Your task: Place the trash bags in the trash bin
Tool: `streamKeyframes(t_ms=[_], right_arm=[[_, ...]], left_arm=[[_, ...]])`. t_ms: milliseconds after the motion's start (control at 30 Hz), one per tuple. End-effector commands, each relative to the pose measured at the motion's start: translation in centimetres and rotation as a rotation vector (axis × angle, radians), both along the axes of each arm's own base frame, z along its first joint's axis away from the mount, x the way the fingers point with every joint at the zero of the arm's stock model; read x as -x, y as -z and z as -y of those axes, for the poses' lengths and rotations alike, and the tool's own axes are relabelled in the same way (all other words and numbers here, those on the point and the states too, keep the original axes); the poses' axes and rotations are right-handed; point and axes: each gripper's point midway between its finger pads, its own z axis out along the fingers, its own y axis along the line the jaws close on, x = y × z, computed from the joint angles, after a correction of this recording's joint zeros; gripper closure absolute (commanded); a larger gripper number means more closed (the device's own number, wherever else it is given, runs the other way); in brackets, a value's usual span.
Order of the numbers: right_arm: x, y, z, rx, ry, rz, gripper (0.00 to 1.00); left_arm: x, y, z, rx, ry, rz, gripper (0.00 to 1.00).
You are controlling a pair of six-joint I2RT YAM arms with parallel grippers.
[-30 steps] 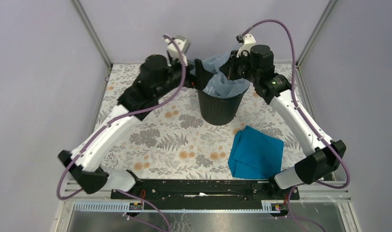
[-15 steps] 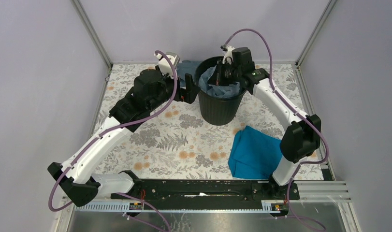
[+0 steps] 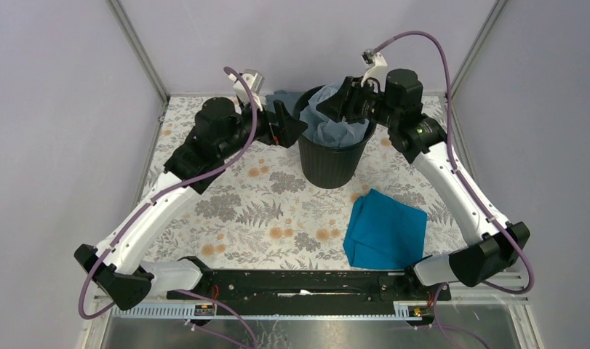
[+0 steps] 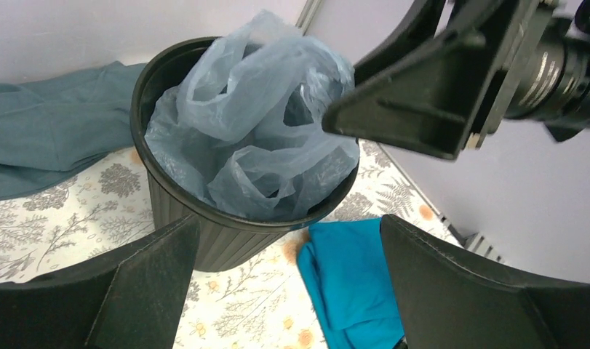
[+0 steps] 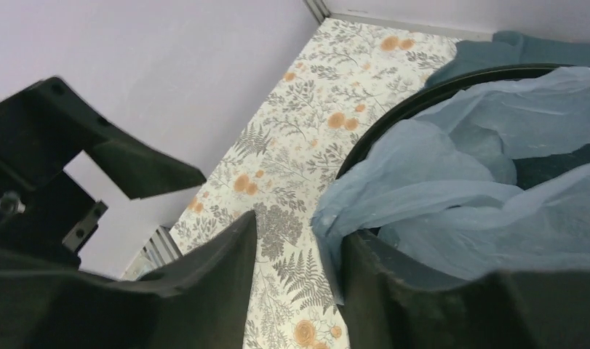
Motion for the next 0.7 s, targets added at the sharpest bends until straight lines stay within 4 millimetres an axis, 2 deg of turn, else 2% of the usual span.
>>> streamKeyframes(t_ms=[0,67,167,200,267,367,500,567,667], right_arm=[[0.7,-1.5,-0.7,-0.121,-0.036,0.068,0.42],[0.5,-2.1,-0.6,-0.158,-0.022,0.114,0.42],[0.1,-2.0,-0.1,-0.175,0.026,0.125,0.58],[0.2,-2.2,-0.1,-0.178,0.02,0.129,0.57],[0.8,-2.6,-0.2,-0.19,-0.002,0.134,0.48],[1.6,-3.2,0.1,-0.222,0.004,0.141,0.39],[1.9,-4.3,2.2,-0.315,0.13,0.138,0.37],[2.0,-4.8,3.4,-0.374,0.209,0.112,0.37],[2.3,-5.5,3.6,-0.432,0.211,0.119,0.37]], left_arm=[[-0.2,-4.2,0.0,0.164,0.039,0.053,0.03],[-0.6,-4.2,-0.2,0.189,0.042,0.041,0.03],[-1.4,-4.1,-0.7,0.222,0.038,0.02,0.03],[-1.6,-4.1,-0.7,0.235,0.047,0.013,0.03],[-1.7,-4.2,-0.3,0.265,0.093,-0.002,0.03],[-0.8,-4.5,1.3,0.298,0.227,0.018,0.03],[-0.2,-2.8,2.4,0.348,0.315,0.019,0.04],[0.2,-2.7,2.5,0.393,0.337,0.052,0.02],[0.2,-1.1,3.4,0.394,0.359,0.027,0.01]])
